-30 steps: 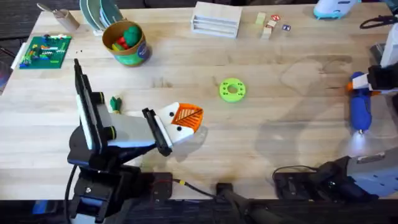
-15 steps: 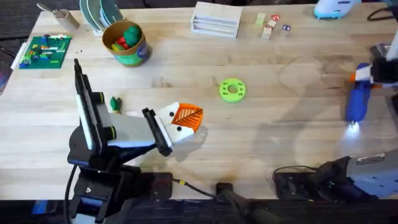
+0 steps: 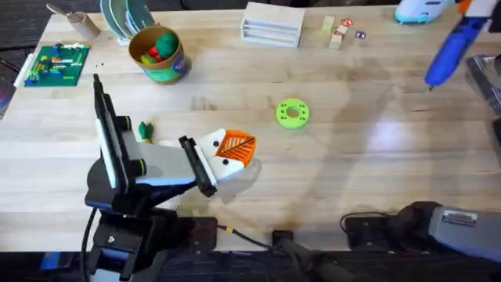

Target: Pick up the gripper from the table and insert it into the empty holder that is missing its gripper. Then pick up a screw, insert it into the mounting hole, and use the screwdriver to tighten it. Finally, clean up the table by picking up the vegetable and placing it into the bucket.

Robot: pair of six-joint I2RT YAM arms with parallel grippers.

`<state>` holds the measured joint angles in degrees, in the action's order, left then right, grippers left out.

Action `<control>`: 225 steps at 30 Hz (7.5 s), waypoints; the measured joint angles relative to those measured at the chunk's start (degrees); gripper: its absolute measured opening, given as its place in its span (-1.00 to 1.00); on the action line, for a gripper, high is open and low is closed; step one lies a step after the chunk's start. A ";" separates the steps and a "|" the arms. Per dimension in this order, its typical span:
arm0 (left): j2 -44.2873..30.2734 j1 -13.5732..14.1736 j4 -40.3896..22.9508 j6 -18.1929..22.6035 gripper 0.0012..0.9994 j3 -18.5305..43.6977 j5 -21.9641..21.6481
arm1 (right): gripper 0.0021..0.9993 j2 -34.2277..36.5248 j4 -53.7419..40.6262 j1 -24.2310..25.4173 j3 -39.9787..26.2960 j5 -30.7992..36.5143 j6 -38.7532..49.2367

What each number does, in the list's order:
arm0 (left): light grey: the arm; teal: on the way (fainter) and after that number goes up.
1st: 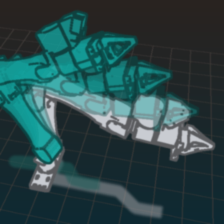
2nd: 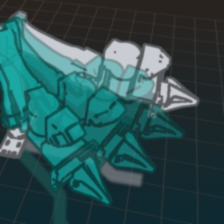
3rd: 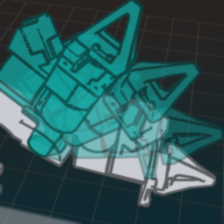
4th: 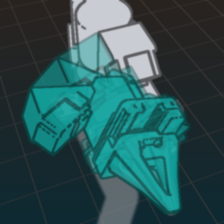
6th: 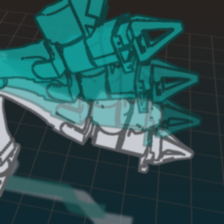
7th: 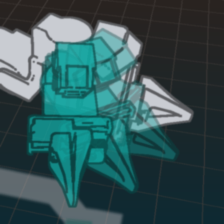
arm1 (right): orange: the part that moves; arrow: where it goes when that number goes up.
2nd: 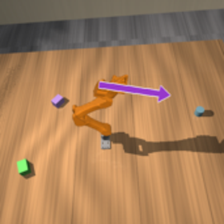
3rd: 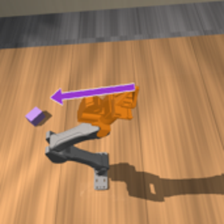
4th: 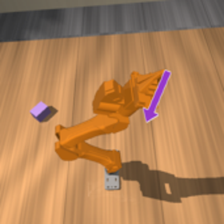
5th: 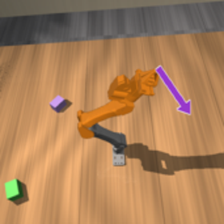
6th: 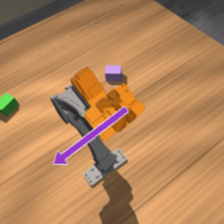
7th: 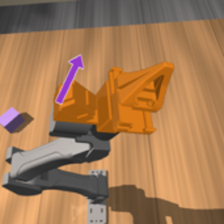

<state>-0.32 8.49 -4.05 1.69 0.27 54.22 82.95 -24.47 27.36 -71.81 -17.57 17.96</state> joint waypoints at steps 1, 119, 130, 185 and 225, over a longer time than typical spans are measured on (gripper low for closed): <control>0.00 0.00 0.00 0.00 -1.00 0.00 0.00 | -0.95 -2.46 0.00 -5.14 0.00 -1.82 -0.69; 0.00 0.00 -0.04 -4.31 -1.00 0.00 -0.04 | -0.95 -13.87 63.04 -76.09 25.66 -12.07 -17.14; -0.04 0.00 -0.15 -4.57 -1.00 0.00 -0.04 | -0.95 -12.47 63.09 -76.12 25.66 -12.10 -17.19; 0.00 0.00 0.13 -4.75 0.00 0.04 -0.43 | 0.95 10.77 27.00 -44.26 24.22 27.52 61.78; -11.48 0.00 -53.87 -10.39 0.99 47.99 -43.01 | 0.95 -12.70 31.18 -52.71 25.07 26.76 -10.54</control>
<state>-11.80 8.49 -57.92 -8.70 48.26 11.21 70.25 6.71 -25.34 -46.74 9.18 7.42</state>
